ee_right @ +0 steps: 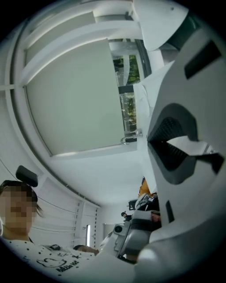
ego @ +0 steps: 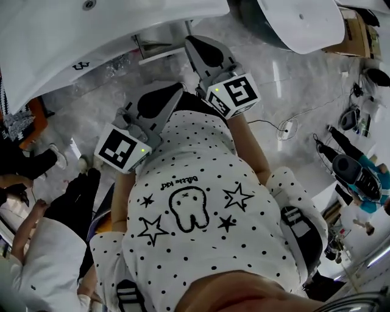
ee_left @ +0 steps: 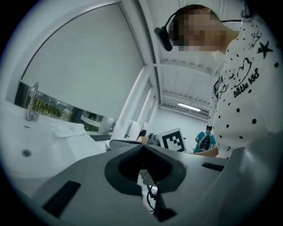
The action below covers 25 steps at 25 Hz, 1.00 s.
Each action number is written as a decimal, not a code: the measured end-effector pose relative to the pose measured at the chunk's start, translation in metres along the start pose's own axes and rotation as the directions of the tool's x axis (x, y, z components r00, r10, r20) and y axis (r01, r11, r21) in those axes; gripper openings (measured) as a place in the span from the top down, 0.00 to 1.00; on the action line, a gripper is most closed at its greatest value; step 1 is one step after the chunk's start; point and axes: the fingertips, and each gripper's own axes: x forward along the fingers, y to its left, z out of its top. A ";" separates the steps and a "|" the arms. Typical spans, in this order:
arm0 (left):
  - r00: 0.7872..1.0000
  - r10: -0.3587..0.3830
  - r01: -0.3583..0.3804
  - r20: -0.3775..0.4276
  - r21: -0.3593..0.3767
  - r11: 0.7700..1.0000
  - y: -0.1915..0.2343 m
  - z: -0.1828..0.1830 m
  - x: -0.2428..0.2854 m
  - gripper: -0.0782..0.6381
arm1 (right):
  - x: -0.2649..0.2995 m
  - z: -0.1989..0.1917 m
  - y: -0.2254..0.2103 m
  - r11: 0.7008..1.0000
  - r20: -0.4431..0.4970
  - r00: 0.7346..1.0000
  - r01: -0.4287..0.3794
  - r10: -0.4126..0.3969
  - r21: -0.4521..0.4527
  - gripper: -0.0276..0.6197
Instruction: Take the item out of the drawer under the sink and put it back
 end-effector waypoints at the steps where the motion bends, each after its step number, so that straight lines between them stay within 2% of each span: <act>1: 1.000 0.009 -0.009 0.009 0.014 1.000 -0.001 0.004 0.001 0.88 | 0.004 0.003 0.010 1.000 0.001 1.000 -0.019 0.019 0.009 0.94; 3: 0.993 0.102 -0.104 0.061 0.029 0.994 0.016 0.016 -0.007 0.88 | 0.010 0.001 0.036 0.996 -0.013 0.996 -0.085 0.085 0.021 0.94; 4: 0.982 0.166 -0.169 0.092 0.024 0.985 0.029 0.022 -0.015 0.88 | 0.012 -0.004 0.050 0.993 -0.025 0.992 -0.120 0.120 0.025 0.94; 7: 0.932 0.346 -0.347 0.104 -0.014 0.938 0.071 0.027 -0.043 0.88 | 0.014 -0.021 0.078 0.981 -0.066 0.978 -0.194 0.196 0.030 0.94; 10: 0.894 0.441 -0.443 0.084 0.009 0.896 0.091 0.027 -0.065 0.88 | 0.013 -0.021 0.084 0.975 -0.058 0.973 -0.221 0.222 0.021 0.94; 12: 0.883 0.461 -0.464 0.085 0.017 0.886 0.097 0.028 -0.071 0.88 | 0.010 -0.018 0.080 0.977 -0.048 0.976 -0.210 0.211 0.023 0.94; 15: 0.884 0.458 -0.461 0.095 0.005 0.887 0.100 0.032 -0.068 0.88 | 0.006 -0.019 0.073 0.983 -0.043 0.982 -0.182 0.183 0.031 0.94; 19: 0.902 0.422 -0.425 0.092 0.014 0.905 0.095 0.036 -0.057 0.88 | 0.004 -0.021 0.069 0.987 -0.054 0.985 -0.161 0.162 0.024 0.94; 25: 0.922 0.385 -0.386 0.041 0.026 0.922 0.095 0.030 -0.046 0.88 | -0.001 -0.024 0.074 0.990 -0.064 0.988 -0.141 0.140 -0.017 0.94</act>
